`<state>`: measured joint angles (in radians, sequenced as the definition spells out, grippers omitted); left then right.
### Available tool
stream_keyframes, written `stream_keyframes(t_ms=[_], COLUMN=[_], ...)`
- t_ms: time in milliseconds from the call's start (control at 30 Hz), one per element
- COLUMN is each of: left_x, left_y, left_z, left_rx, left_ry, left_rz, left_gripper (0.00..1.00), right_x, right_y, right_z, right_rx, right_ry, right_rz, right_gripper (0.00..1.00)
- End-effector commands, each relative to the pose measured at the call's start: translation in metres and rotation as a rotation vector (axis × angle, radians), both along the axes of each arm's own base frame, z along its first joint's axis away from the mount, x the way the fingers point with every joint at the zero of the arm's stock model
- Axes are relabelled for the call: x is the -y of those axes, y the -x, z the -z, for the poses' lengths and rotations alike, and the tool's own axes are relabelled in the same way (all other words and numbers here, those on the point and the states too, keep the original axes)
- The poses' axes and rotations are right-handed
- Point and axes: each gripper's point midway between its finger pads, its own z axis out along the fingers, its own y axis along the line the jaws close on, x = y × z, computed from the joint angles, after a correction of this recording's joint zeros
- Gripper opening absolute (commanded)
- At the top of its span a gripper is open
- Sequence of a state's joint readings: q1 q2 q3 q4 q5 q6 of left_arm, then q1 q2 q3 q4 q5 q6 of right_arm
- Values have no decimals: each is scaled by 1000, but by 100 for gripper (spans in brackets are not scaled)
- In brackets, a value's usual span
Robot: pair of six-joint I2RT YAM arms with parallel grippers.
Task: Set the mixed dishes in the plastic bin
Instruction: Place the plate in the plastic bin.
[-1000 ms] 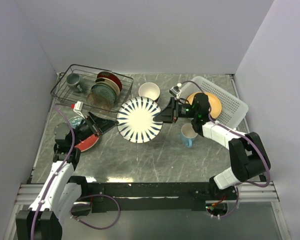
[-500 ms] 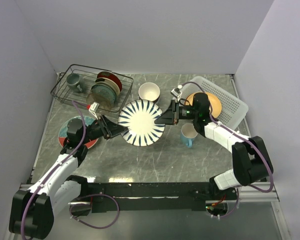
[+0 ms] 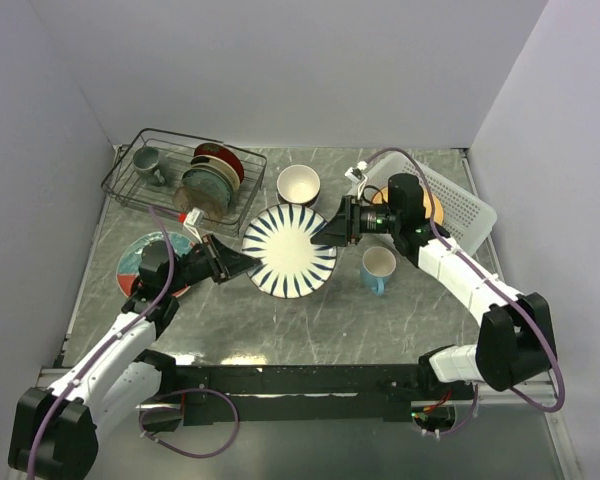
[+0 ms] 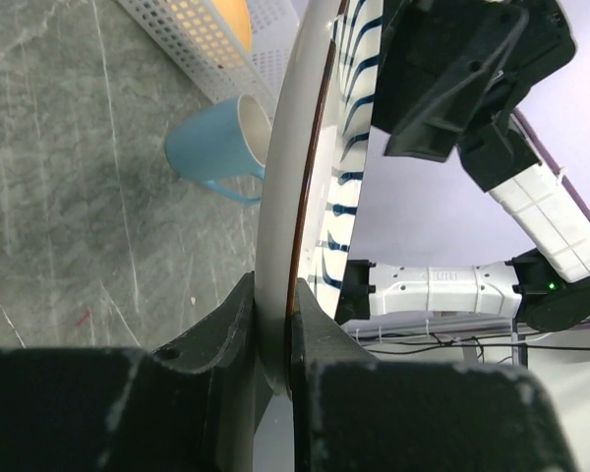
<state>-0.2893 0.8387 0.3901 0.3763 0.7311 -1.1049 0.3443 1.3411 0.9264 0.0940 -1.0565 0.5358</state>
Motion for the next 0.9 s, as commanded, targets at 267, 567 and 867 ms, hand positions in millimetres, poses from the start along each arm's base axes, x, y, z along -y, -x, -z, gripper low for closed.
stream_keyframes(t_ms=[267,567,867], left_x=[14,2,-59], left_y=[3,-8,-38], left_z=[-55,-57,-65], left_rx=[157,189,287], left_ry=[95,-8,-378], left_rz=[21,-86,-424], left_gripper=[1,83,99], right_x=[7,37,117], right_y=[3,-7,-37], right_z=[-25,-49,-68], right_rx=[138,139,199], right_ry=[-10,-100,-138], right_rz=[12,68,324], right_gripper=[21,0,0])
